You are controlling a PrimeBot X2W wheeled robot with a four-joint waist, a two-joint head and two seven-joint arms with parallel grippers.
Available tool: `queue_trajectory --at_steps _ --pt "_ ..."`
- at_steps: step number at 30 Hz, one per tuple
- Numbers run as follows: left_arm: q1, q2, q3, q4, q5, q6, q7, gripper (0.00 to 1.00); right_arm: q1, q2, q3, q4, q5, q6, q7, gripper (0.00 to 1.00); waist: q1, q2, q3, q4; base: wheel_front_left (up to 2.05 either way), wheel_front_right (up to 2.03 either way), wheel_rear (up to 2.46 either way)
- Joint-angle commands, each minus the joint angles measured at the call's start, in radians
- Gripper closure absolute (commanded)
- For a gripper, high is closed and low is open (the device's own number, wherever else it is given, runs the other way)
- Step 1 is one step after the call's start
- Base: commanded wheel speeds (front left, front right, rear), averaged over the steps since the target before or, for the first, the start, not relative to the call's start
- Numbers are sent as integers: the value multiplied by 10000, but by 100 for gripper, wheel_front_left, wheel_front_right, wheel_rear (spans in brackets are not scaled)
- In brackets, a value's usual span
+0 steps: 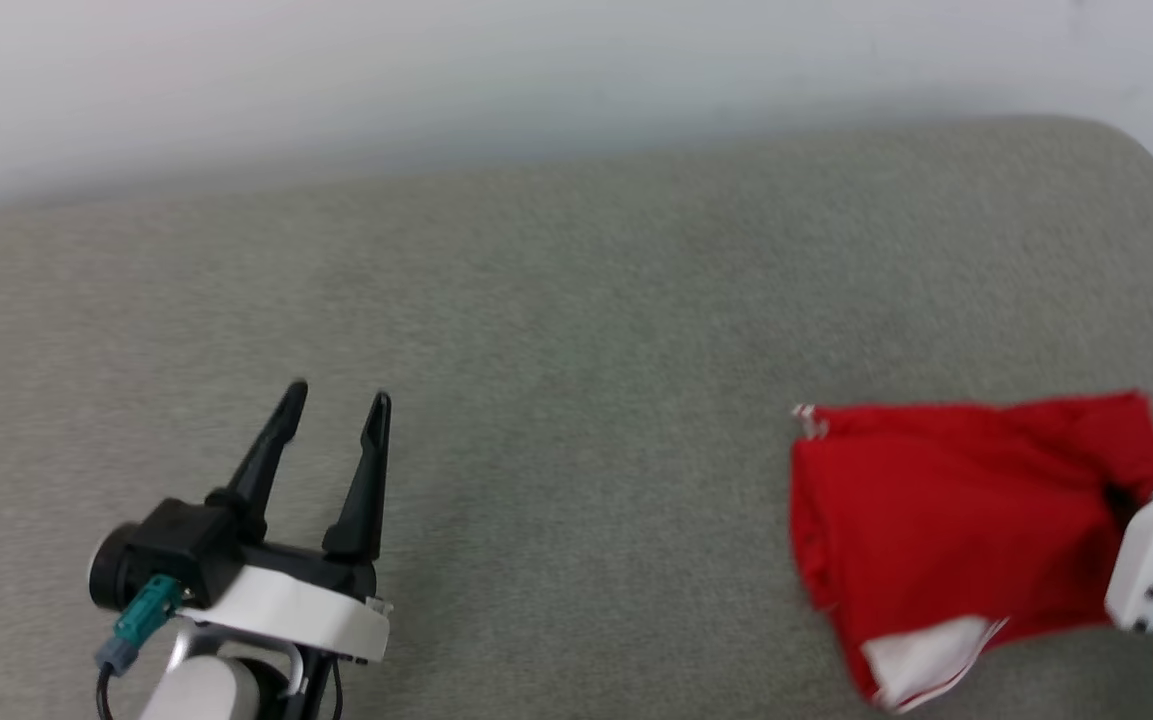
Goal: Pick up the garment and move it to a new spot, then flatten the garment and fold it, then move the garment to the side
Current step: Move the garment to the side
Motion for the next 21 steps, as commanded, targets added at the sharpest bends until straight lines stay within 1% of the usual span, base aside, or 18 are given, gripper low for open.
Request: queue_trajectory --at_steps 1,5,8,12,15,17,21 --pt "-300 134 -19 -170 86 -78 51 0 -611 -53 -236 80 -191 -12 -222 100 0 0 1089 -975 0 0 0" --pt "-811 484 -99 -559 254 -284 269 0 -1689 -258 -848 390 -653 -12 -648 100 0 0 1996 -1297 0 0 0" --pt "-1291 644 -114 -826 287 -424 403 0 -2451 -451 -1442 568 -973 -12 -985 100 0 0 2700 -1350 0 0 0" --pt "-1890 853 -201 -1167 319 -598 557 0 -3254 -796 -2369 741 -1398 -14 -1246 100 0 0 3544 -1202 0 0 0" --pt "-2239 961 -265 -1311 339 -691 612 0 -3624 -1080 -2831 928 -1740 -12 -1489 100 0 0 4020 -1112 0 0 0" --pt "-2462 1025 -296 -1380 345 -716 639 0 -3869 -1288 -2899 1026 -1902 -12 -1787 100 0 0 4266 -1063 0 0 0" --pt "-2798 1078 -401 -1482 346 -785 652 0 -4294 -1374 -3161 1580 -2178 -14 -2277 100 0 0 4625 -962 0 0 0"
